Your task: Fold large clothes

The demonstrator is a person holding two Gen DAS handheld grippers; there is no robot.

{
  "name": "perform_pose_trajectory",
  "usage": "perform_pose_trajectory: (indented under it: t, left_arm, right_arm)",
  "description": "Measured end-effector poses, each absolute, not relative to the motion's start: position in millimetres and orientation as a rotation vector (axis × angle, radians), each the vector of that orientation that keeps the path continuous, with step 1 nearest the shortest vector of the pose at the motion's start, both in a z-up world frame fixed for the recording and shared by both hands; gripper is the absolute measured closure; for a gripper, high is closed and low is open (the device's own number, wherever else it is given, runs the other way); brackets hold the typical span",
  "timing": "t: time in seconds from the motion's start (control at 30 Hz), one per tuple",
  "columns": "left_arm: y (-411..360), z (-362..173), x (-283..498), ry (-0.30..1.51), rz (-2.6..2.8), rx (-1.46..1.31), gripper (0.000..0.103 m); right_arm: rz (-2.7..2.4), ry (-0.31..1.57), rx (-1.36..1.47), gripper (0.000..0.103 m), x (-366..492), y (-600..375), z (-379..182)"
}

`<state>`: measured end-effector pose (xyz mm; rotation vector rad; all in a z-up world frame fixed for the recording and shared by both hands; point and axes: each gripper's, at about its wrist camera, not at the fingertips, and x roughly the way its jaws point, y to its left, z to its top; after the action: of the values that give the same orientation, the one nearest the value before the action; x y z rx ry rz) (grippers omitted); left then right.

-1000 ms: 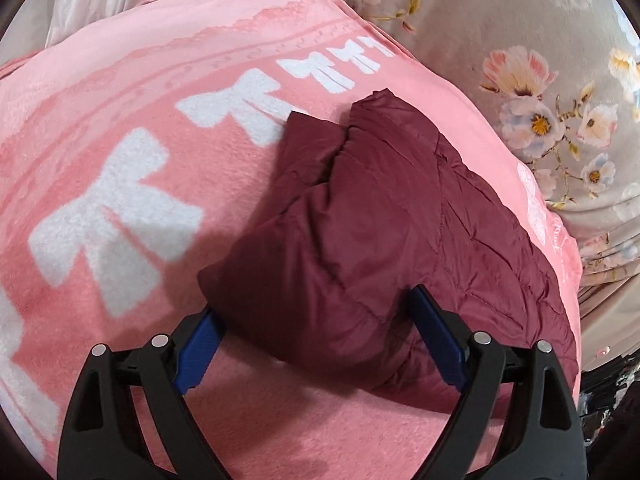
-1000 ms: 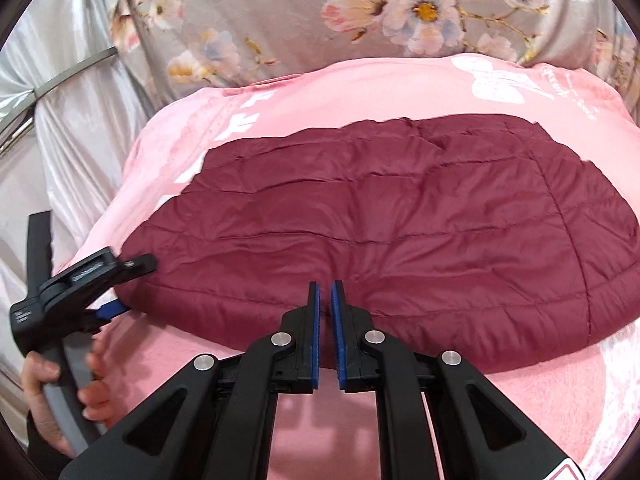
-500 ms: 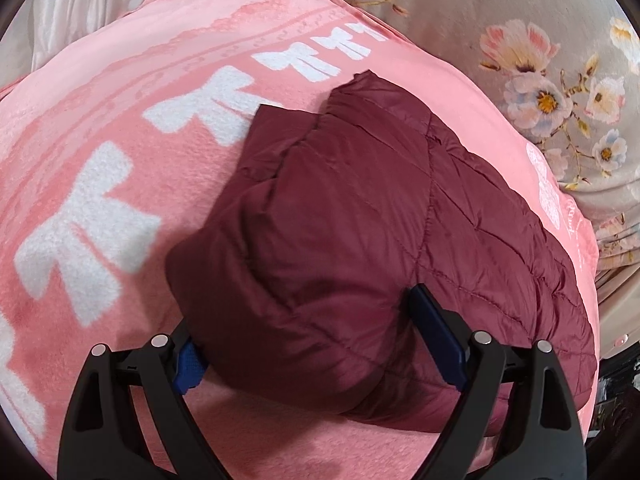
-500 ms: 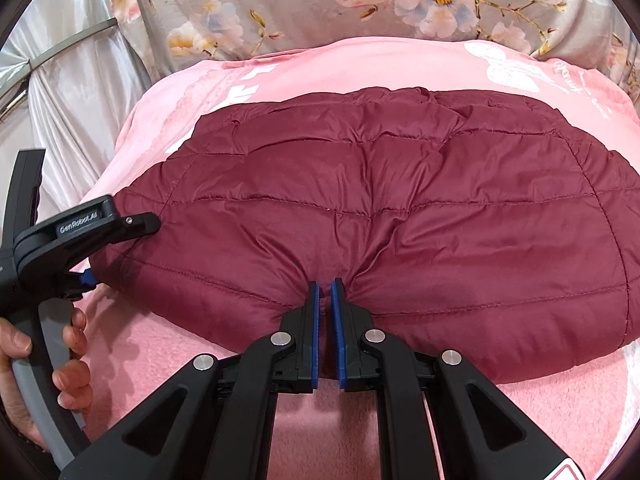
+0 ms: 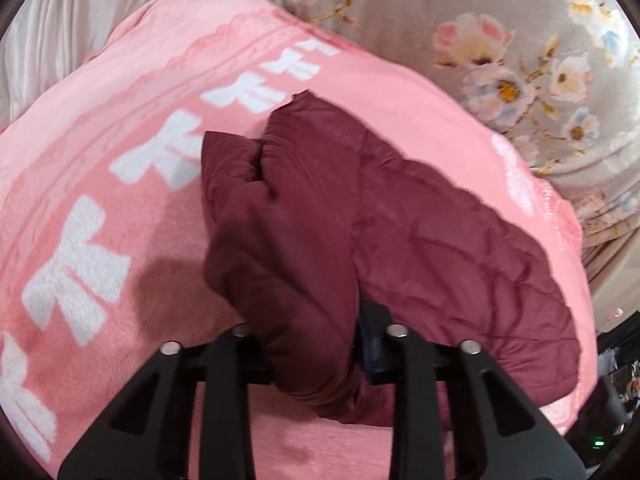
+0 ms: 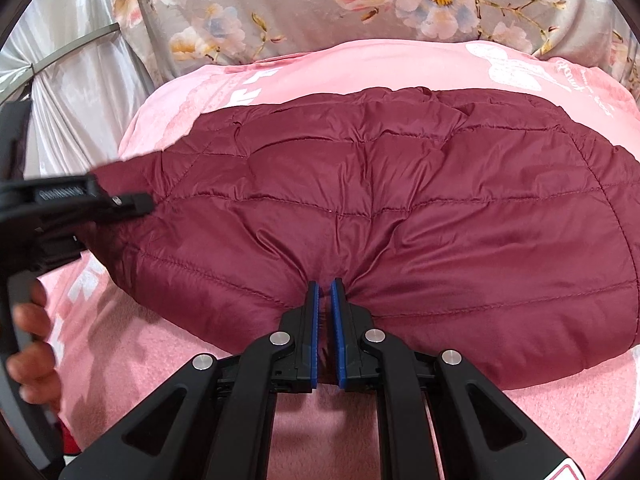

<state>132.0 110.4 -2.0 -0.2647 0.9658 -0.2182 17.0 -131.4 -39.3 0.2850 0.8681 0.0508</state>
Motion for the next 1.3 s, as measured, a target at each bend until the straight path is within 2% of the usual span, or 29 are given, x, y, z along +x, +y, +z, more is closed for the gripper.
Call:
perform_pose_trajectory:
  t: [0.2,0.5,0.67,1.1,1.3]
  left_arm:
    - [97.9,27.8,127.7,0.902,-0.28,-0.255,0.085]
    - [110.6,20.9,132.8,0.929,-0.276,-0.318,0.086]
    - [105.0,37.0,123.3,0.892,-0.324,-0.318,0.086]
    - [19.2,108.7,87.3,0.762,-0.593,-0.205,0.088]
    - [-20.1,111.8,83.7,0.78,-0.658,-0.177,0.088]
  right_arm:
    - [0.041,0.844,0.31,0.094,6.0,-137.5,-28.0]
    - [0.061,0.865,0.358,0.093,-7.4,-146.7,-26.2]
    - [0.057,0.859,0.308,0.093,-4.0,-138.0,-32.0]
    - [0.074,0.825,0.464,0.092,-22.1,-160.2,-25.0]
    - [0.11,0.856,0.553,0.092,-19.2,-172.5,-33.2]
